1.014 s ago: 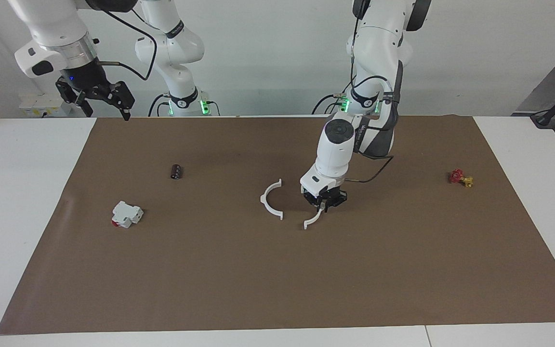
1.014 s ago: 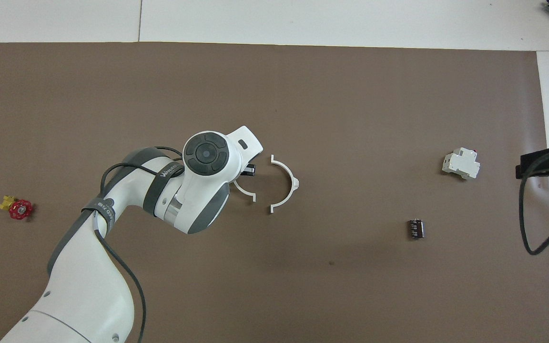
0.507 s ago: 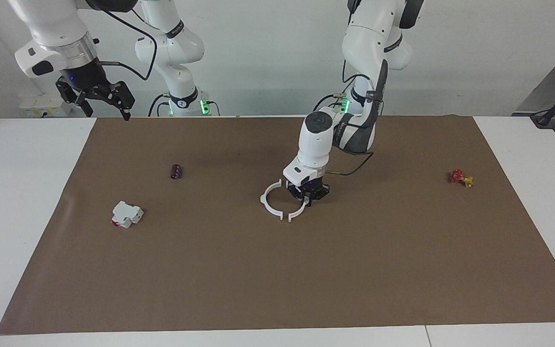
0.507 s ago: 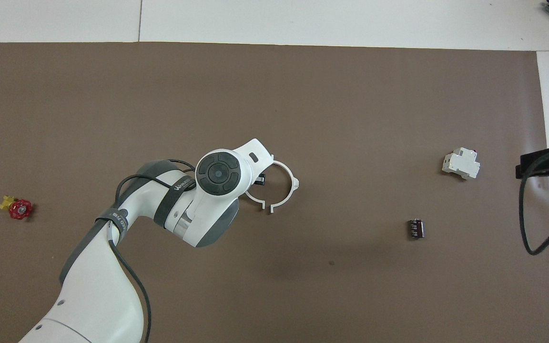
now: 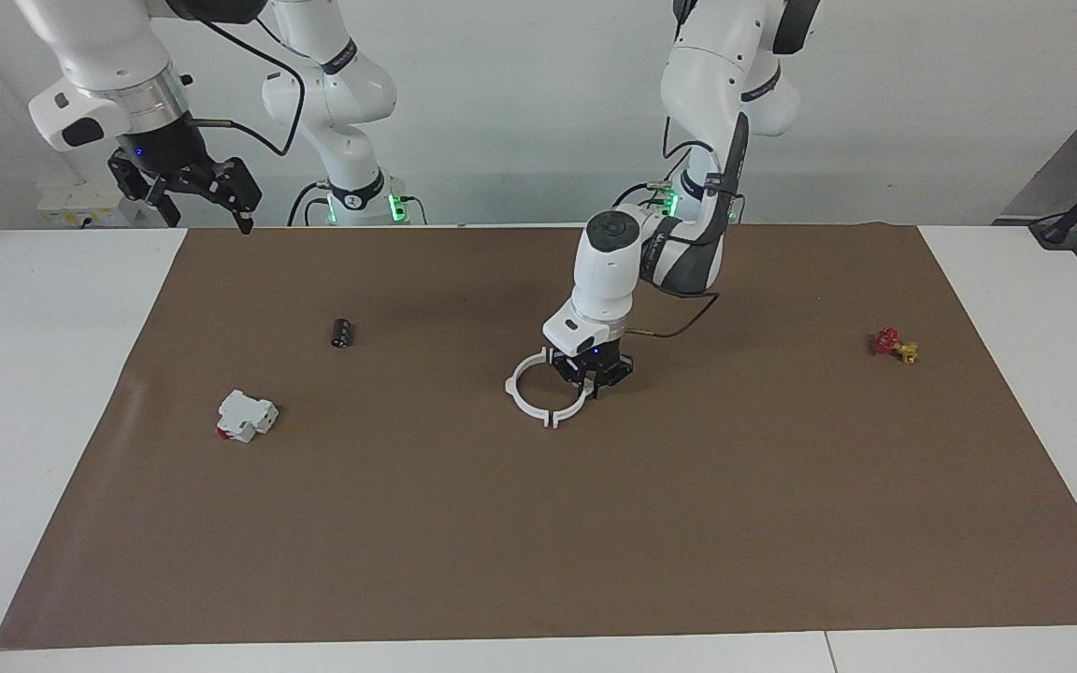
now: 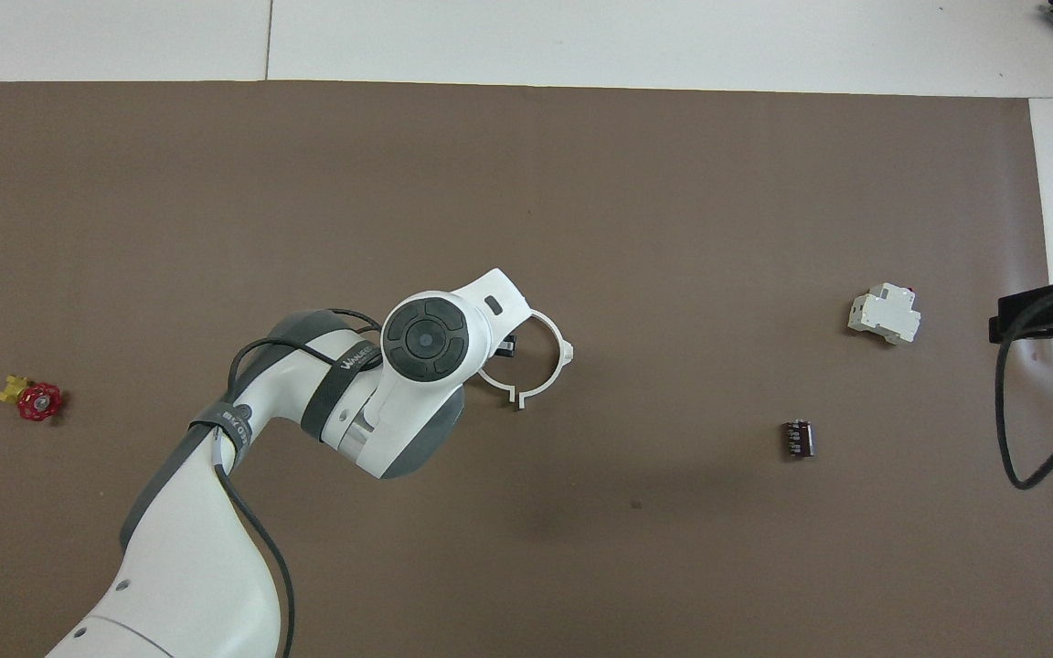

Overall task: Assemble drain pipe with both arms
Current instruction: 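Press the held clamp half onto the placed half with the left gripper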

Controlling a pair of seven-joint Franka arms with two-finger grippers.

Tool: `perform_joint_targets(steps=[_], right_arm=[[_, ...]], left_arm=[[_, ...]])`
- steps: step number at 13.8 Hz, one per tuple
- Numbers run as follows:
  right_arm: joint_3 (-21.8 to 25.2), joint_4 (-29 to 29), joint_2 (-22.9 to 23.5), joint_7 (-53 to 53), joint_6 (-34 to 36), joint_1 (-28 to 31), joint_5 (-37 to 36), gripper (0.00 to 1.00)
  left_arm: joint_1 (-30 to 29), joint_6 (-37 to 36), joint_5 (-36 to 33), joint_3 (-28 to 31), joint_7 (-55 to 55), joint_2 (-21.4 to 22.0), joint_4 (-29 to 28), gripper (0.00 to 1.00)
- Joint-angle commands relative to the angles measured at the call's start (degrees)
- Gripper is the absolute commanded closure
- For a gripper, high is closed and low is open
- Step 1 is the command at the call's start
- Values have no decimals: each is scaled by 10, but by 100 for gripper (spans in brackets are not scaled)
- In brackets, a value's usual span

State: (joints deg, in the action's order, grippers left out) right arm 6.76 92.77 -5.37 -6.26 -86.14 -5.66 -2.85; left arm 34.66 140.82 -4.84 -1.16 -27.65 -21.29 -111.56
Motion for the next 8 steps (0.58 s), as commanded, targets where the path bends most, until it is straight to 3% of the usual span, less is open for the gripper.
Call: perform_joint_targets(steps=[1, 8], right_arm=[[3, 9, -10, 12, 1, 0, 15, 0], [3, 9, -10, 12, 2, 0, 15, 0]], left_arm=[[14, 15, -13, 10, -18, 19, -25, 100], [18, 16, -12, 11, -20, 20, -33, 100]])
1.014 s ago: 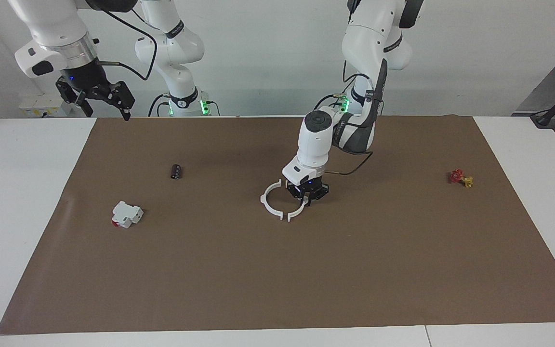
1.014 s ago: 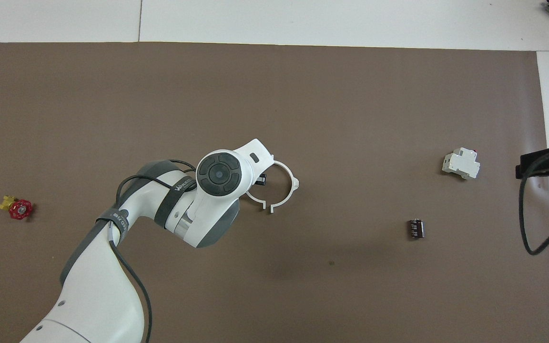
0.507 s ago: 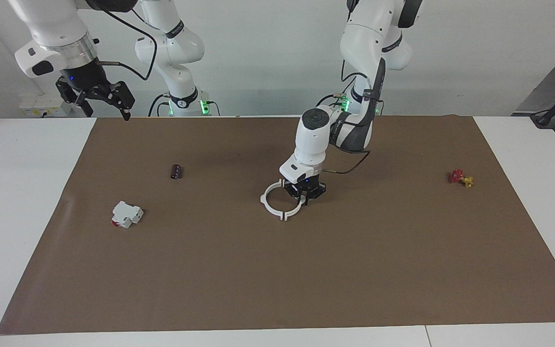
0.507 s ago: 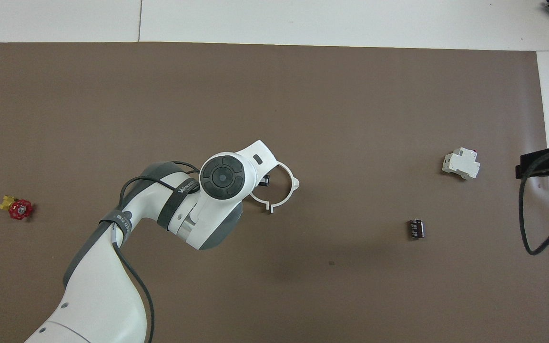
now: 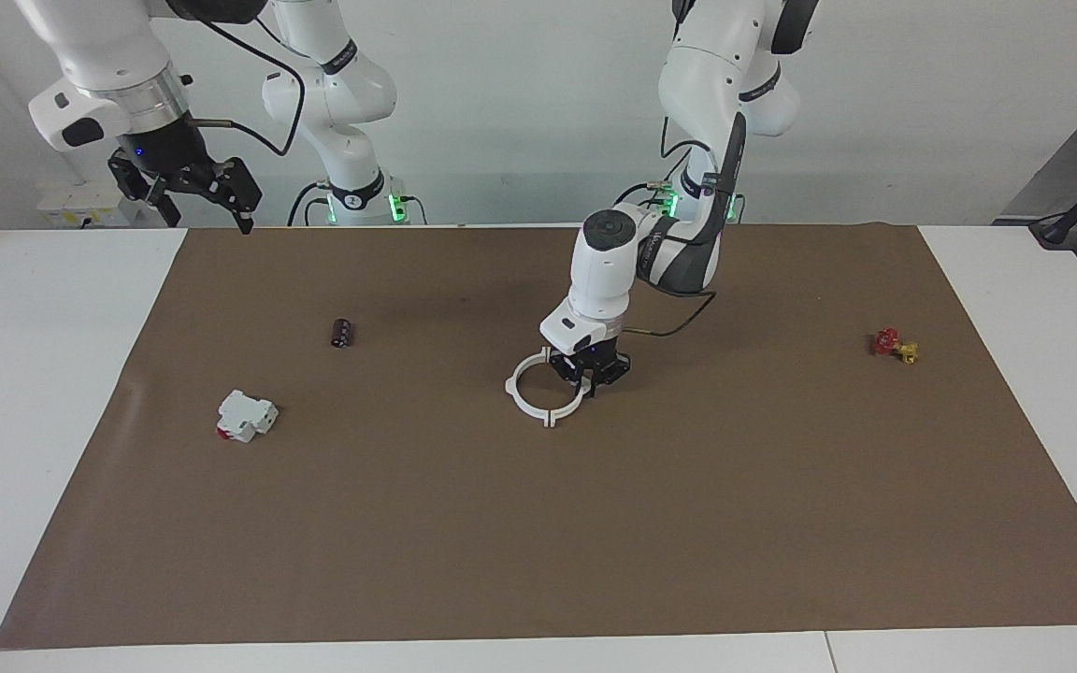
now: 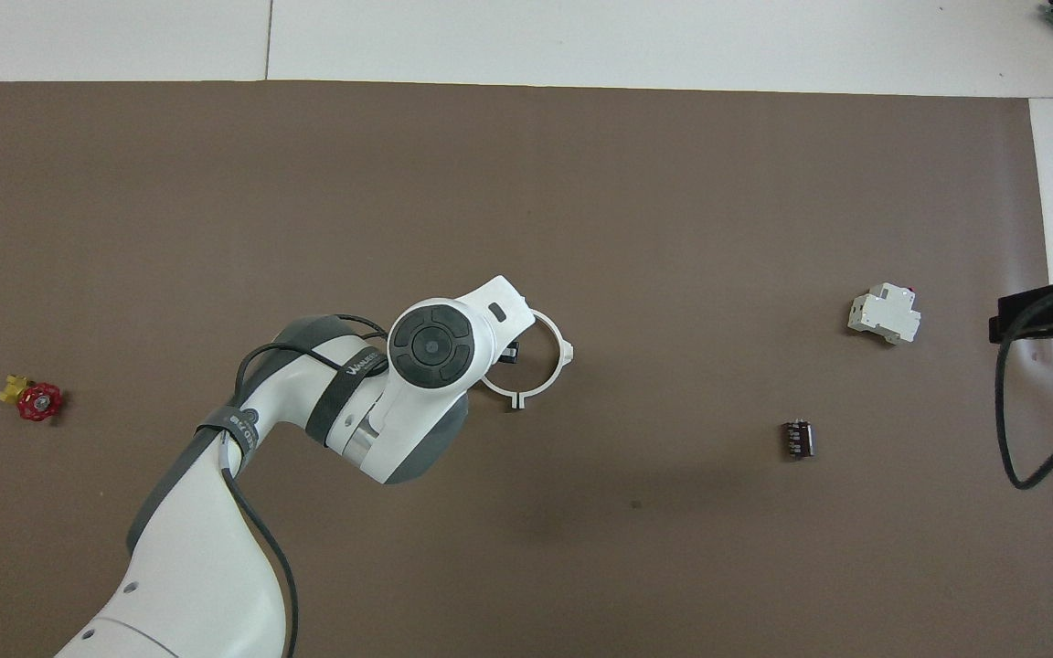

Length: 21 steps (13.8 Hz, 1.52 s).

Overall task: Assemble drain pipe with both arms
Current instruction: 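Press the held clamp half onto the placed half with the left gripper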

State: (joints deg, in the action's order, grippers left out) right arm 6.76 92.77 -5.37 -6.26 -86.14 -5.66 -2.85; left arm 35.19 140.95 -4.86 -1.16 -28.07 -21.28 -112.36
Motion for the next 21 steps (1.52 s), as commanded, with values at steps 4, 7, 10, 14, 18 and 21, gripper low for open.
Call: perform_joint_targets(steps=[4, 7, 10, 14, 18, 21], right_arm=[[3, 9, -10, 12, 1, 0, 14, 0], [3, 9, -10, 12, 2, 0, 14, 0], [3, 9, -10, 12, 1, 0, 14, 0], [3, 9, -10, 12, 1, 0, 14, 0], [3, 9, -10, 12, 1, 0, 14, 0], [3, 9, -10, 12, 1, 0, 14, 0]], left_arm=[[12, 20, -13, 11, -15, 19, -25, 100], [12, 27, -12, 11, -15, 19, -25, 100], [11, 33, -13, 11, -14, 19, -25, 100], [11, 38, -13, 10, -14, 19, -28, 100], [11, 37, -13, 10, -15, 19, -30, 100], [10, 37, -13, 10, -19, 19, -30, 100]])
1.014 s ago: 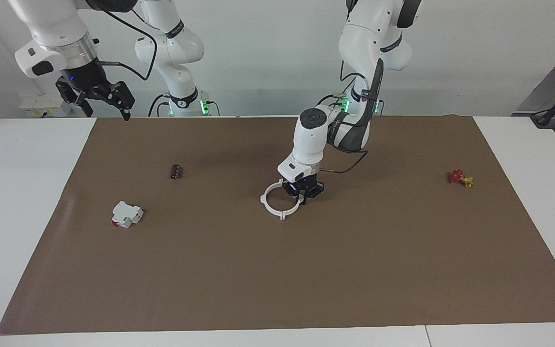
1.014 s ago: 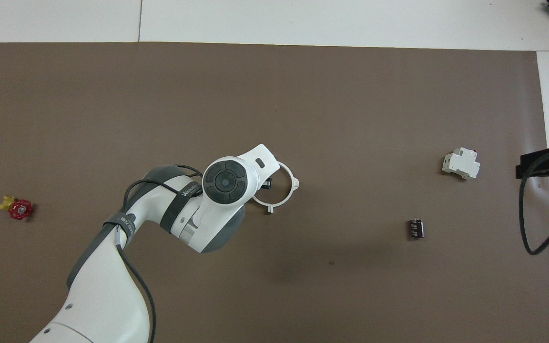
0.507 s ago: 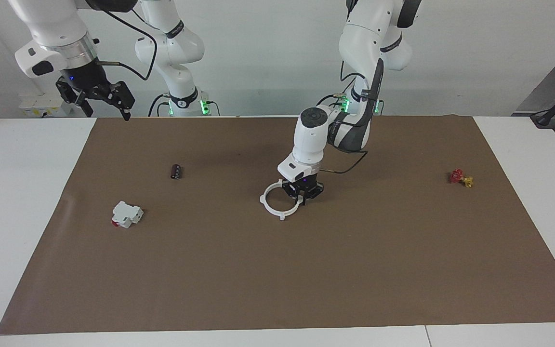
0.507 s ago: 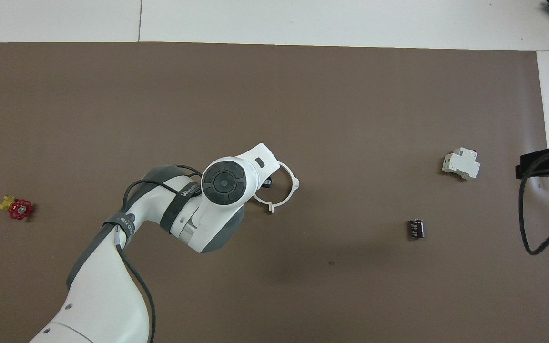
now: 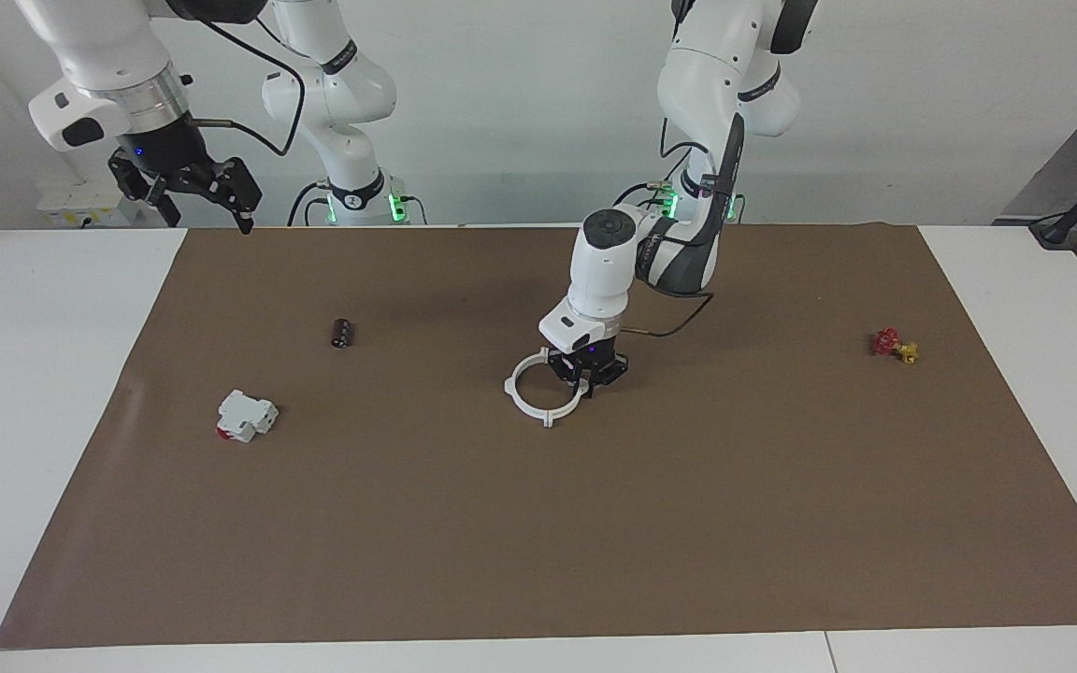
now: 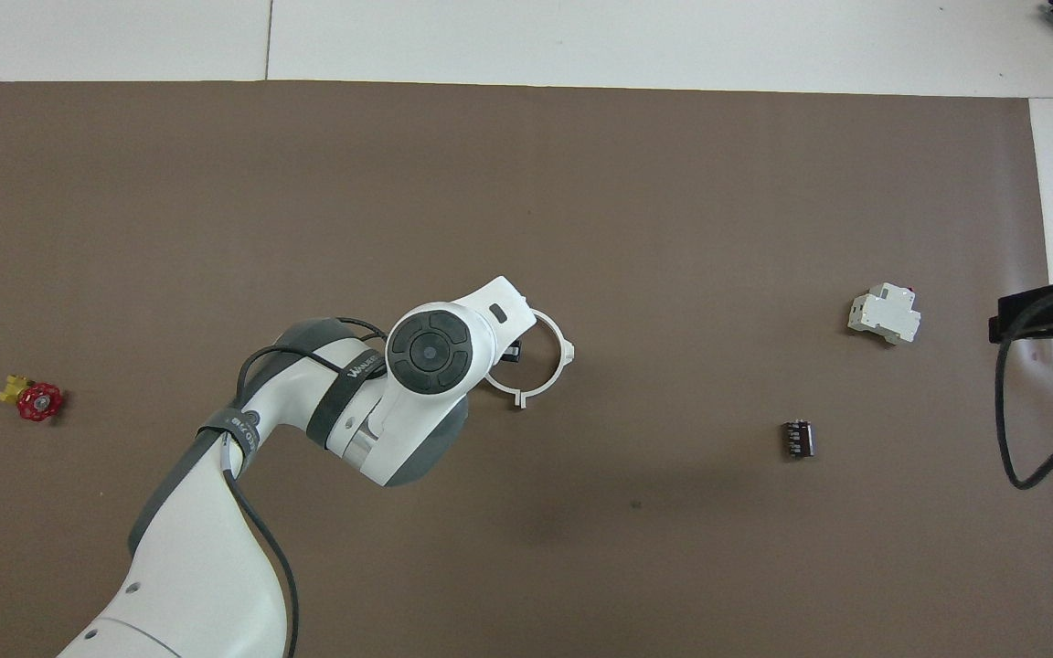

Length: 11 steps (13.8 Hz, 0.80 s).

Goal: Assemble drain pipe with both arms

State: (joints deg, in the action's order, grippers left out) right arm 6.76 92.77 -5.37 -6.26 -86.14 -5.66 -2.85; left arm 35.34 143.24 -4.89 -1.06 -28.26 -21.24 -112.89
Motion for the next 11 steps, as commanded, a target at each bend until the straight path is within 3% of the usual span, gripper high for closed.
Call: perform_joint_targets(steps=[1, 11], right_arm=[[3, 9, -10, 12, 2, 0, 14, 0], [3, 9, -10, 12, 1, 0, 14, 0]], left_arm=[[10, 14, -12, 9, -17, 18, -24, 100], [10, 13, -12, 9, -42, 19, -26, 100]])
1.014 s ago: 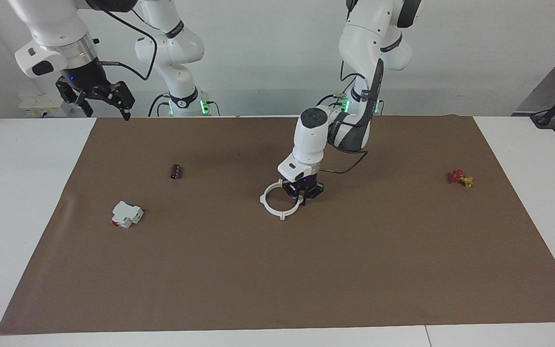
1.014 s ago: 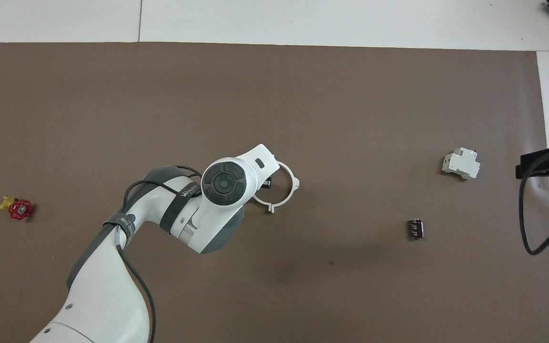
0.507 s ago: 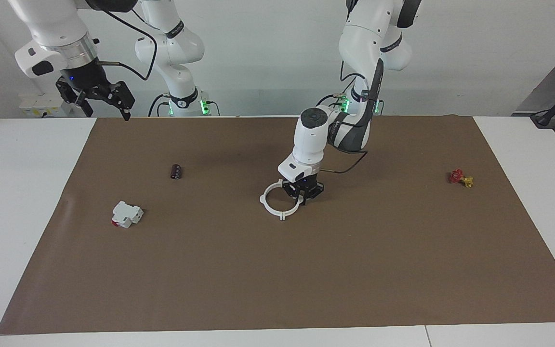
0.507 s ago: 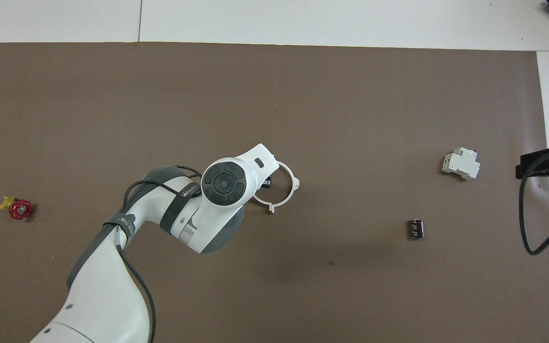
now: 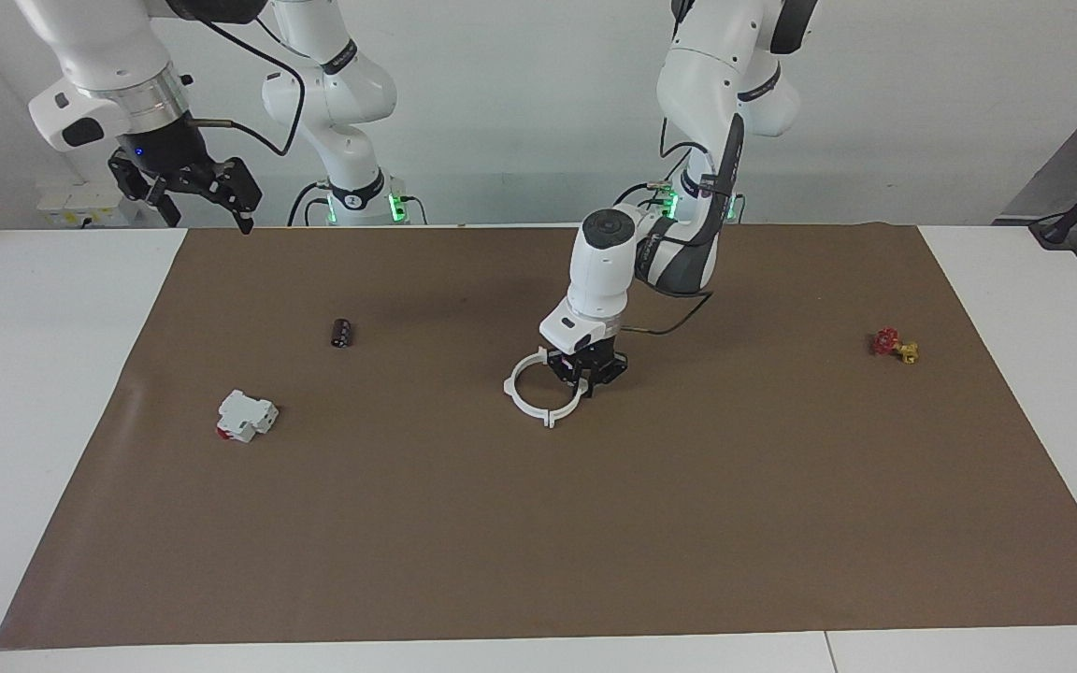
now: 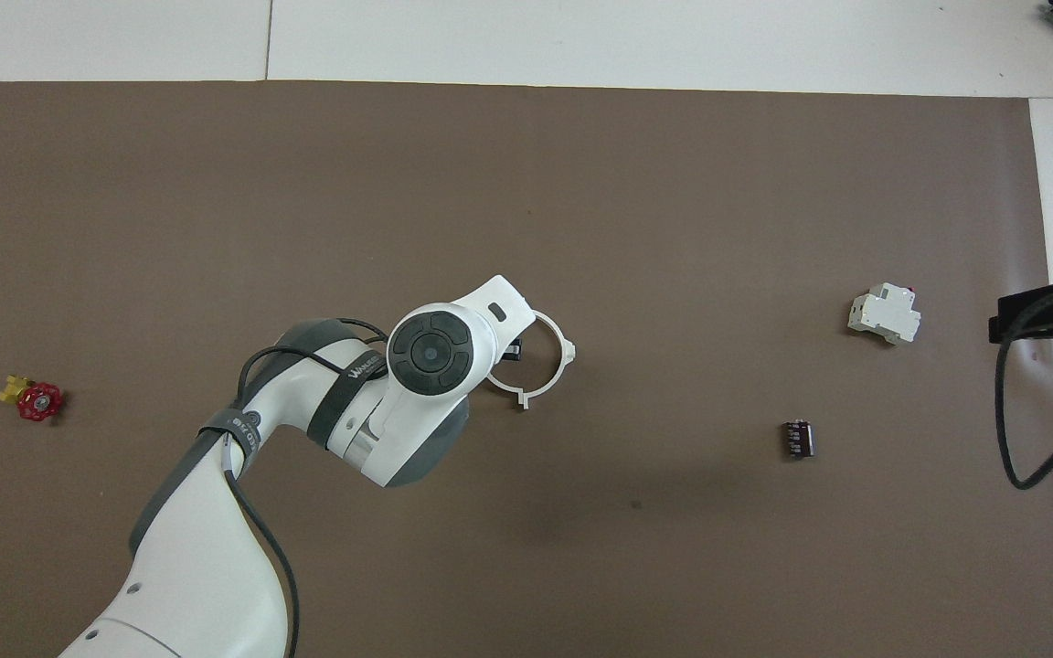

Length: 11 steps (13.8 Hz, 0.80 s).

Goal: Assemble drain pipe with both arms

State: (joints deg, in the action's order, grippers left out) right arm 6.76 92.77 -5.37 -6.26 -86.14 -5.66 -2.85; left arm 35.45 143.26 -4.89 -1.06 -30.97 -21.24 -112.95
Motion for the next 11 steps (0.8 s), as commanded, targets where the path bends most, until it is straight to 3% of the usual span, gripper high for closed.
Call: perform_joint_targets(steps=[1, 3, 5, 6, 7, 11], right_arm=[[3, 9, -10, 12, 1, 0, 14, 0], [3, 9, -10, 12, 1, 0, 14, 0], [3, 9, -10, 12, 1, 0, 14, 0], [3, 9, -10, 12, 1, 0, 15, 0], [3, 9, -10, 12, 1, 0, 14, 0], [3, 9, -10, 12, 1, 0, 14, 0]], left_arm=[[9, 13, -13, 9, -15, 19, -25, 76], [9, 14, -13, 9, -14, 19, -25, 38], [9, 13, -13, 10, -13, 19, -24, 17], [9, 12, -13, 9, -12, 19, -24, 14], [8, 12, -13, 9, -8, 19, -23, 3], [3, -29, -12, 9, -8, 24, 5, 1]])
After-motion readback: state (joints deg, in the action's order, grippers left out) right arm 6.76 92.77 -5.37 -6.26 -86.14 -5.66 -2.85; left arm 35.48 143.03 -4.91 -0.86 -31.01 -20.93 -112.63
